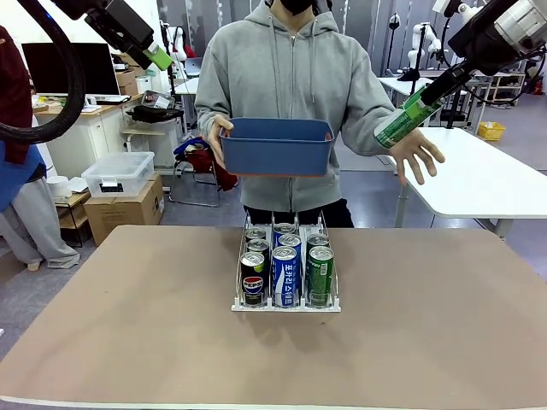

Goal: Fill the beverage cans into the dispenser.
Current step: Place the picked Sprite in the line of the Automatic Can Dispenser with the same cans.

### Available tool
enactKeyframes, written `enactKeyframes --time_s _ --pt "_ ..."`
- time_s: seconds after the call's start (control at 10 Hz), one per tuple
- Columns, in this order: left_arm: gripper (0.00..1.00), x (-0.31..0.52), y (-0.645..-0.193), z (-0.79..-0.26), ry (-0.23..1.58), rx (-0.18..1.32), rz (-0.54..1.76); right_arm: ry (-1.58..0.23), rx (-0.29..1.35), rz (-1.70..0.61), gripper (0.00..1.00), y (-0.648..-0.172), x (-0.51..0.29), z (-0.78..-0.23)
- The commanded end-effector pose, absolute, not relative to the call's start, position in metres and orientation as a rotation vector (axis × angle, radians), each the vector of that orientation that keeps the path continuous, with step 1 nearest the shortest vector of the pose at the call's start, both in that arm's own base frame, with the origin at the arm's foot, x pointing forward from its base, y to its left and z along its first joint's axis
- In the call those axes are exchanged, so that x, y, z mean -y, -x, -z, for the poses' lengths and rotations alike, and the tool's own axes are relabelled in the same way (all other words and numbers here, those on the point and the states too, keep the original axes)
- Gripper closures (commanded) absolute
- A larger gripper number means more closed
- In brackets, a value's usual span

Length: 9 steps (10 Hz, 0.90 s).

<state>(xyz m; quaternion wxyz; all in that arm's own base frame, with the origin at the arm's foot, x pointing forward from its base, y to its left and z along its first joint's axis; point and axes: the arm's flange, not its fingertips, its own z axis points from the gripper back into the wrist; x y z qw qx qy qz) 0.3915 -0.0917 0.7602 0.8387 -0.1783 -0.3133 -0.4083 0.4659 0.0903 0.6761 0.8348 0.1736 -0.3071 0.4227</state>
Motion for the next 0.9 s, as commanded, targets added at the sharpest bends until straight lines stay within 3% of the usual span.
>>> enactKeyframes --time_s 0.0,0.6,0.7,0.8 --pt "0.00 0.090 -0.391 -0.760 0.379 0.662 0.862 -0.365 0.655 -0.903 1.00 -0.465 -0.090 -0.677" --pt "0.00 0.090 -0.391 -0.760 0.379 0.662 0.862 -0.365 0.655 -0.903 1.00 -0.465 -0.090 -0.677" --pt "0.00 0.090 -0.391 -0.760 0.379 0.662 0.862 -0.368 0.650 -0.895 0.42 -0.466 -0.090 -0.676" --pt "0.00 0.090 -0.391 -0.760 0.379 0.662 0.862 -0.352 0.626 -0.817 0.42 -0.454 -0.095 -0.674"
